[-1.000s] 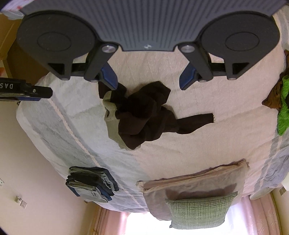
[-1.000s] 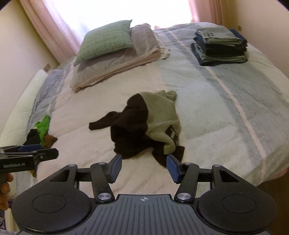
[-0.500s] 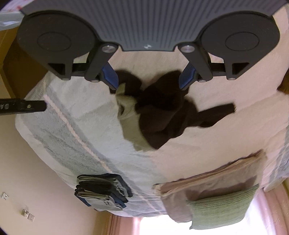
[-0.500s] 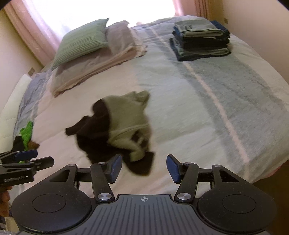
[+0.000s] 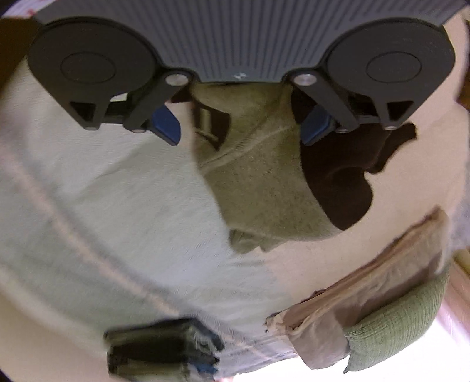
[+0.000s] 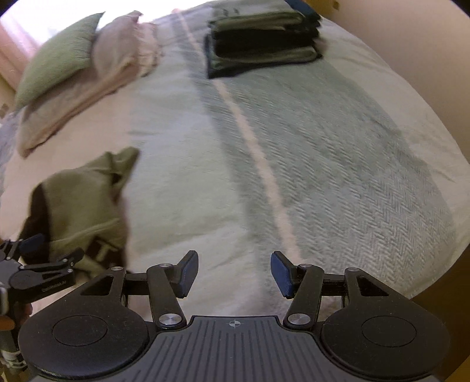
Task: Fold large clothes
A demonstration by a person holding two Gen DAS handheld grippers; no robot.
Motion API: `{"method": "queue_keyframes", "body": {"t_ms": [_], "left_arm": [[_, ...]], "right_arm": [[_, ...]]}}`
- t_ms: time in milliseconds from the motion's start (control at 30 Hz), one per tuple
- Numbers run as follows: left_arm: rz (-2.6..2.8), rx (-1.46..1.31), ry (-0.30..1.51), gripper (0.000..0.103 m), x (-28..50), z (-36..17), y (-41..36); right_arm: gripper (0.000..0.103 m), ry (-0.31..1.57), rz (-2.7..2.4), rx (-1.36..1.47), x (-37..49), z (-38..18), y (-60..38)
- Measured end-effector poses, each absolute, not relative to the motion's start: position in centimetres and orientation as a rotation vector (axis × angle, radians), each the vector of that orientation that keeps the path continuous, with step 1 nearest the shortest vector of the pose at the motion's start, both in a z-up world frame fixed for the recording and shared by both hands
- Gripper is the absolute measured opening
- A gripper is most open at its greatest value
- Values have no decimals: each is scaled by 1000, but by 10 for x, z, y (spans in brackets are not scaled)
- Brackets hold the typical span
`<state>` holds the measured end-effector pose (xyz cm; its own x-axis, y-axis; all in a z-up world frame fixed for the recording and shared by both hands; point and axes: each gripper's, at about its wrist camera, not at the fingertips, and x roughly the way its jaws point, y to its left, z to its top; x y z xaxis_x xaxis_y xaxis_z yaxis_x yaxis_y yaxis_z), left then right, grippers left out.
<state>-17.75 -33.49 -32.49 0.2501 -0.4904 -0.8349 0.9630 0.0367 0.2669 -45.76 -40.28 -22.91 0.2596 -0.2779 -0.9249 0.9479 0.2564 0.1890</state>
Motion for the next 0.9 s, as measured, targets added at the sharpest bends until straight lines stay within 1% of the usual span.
{"method": "queue_keyframes", "body": {"t_ms": [133, 167, 200, 233, 267, 300, 367, 500, 600, 633, 733, 767, 800, 900], "left_arm": [[-1199, 1145, 510, 88, -181, -377, -344], [-1192, 1190, 481, 77, -180, -389, -344], [-1183, 1220, 450, 51, -176, -398, -342], [-1177, 1219, 436, 38, -169, -401, -337], [-1154, 1189, 442, 20, -155, -398, -329], [-1151, 1141, 477, 9, -139, -391, -319], [-1114, 1049, 535, 8, -108, -375, -307], [-933, 961, 528, 7, -39, -346, -274], [-780, 925, 567, 7, 12, -343, -257], [-741, 920, 600, 6, 26, -346, -253], [-726, 842, 703, 10, 46, -342, -238], [-754, 793, 731, 19, 43, -336, -232], [-769, 752, 755, 32, 37, -329, -229], [-858, 677, 763, 48, 5, -303, -228]], "right_arm": [[52, 964, -1026, 973, -471, -263, -416], [52, 976, -1027, 986, -472, -270, -418], [52, 987, -1027, 1003, -471, -278, -420], [52, 991, -1022, 1017, -472, -285, -421], [52, 994, -1015, 1029, -471, -290, -422], [52, 996, -1006, 1037, -470, -294, -423], [52, 995, -982, 1039, -465, -300, -426], [52, 986, -951, 1024, -453, -312, -436], [52, 997, -932, 1016, -439, -326, -441], [52, 1003, -925, 1013, -434, -327, -444], [52, 1017, -890, 990, -419, -330, -446], [52, 1016, -881, 979, -414, -330, -445], [52, 1015, -875, 968, -411, -329, -445], [52, 1013, -871, 946, -404, -328, -449]]}}
